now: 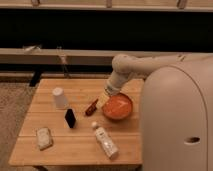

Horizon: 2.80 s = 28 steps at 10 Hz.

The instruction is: Place the ceramic cup over the eraser

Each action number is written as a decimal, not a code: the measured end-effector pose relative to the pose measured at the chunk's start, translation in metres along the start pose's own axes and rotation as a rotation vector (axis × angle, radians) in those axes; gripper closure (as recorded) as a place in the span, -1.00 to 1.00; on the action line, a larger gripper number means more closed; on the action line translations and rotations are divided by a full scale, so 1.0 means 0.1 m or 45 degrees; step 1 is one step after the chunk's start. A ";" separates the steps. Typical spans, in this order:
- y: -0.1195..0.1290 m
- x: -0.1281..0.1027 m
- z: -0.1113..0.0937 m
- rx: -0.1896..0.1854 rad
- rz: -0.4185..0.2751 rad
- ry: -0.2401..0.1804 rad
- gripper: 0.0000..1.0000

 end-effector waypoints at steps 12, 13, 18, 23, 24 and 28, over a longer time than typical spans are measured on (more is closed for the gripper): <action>0.12 -1.70 0.57 0.117 -0.446 0.203 -0.54; 0.15 -1.81 0.67 0.117 -0.479 0.214 -0.54; 0.30 -2.14 1.00 0.101 -0.583 0.237 -0.54; 0.43 -2.39 1.30 0.068 -0.653 0.269 -0.54; 0.48 -2.45 1.35 0.060 -0.671 0.274 -0.54; 0.63 -2.53 1.50 0.039 -0.722 0.298 -0.13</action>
